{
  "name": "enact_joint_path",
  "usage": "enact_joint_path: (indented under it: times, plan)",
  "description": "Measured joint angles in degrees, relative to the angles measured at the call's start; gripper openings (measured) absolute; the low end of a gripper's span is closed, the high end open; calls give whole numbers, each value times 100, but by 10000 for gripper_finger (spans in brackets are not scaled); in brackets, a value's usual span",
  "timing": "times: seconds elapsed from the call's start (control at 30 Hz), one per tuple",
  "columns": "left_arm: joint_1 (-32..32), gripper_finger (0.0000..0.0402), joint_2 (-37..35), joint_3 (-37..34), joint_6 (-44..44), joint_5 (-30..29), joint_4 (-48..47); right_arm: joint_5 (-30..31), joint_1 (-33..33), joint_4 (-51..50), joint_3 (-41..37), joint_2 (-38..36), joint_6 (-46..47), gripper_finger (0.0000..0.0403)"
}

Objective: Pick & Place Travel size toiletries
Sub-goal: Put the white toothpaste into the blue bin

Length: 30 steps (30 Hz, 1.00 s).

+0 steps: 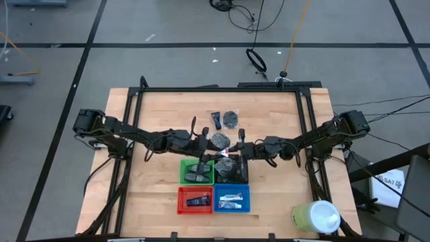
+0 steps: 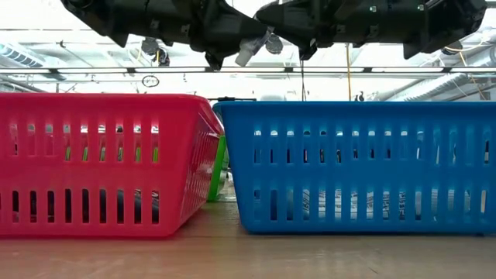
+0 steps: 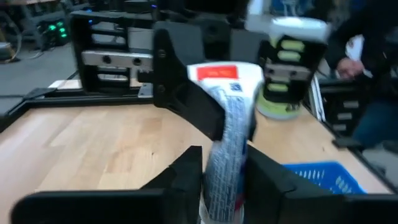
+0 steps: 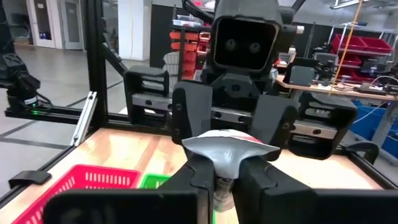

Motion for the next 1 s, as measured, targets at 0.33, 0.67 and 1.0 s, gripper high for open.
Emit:
enact_joint_path:
  times: [0.33, 0.67, 1.0]
  plan:
    - [-49, 266, -896, 8, 53, 3, -732, -44, 4, -202, -8, 15, 33, 22]
    - [92, 345, -1885, 1, -78, -1275, -2940, -1617, 780, -814, 292, -2, 1165, 22]
    - [252, 325, -1729, -3, -377, -1298, -3162, -25, 1912, -3632, 996, 2, 1158, 24]
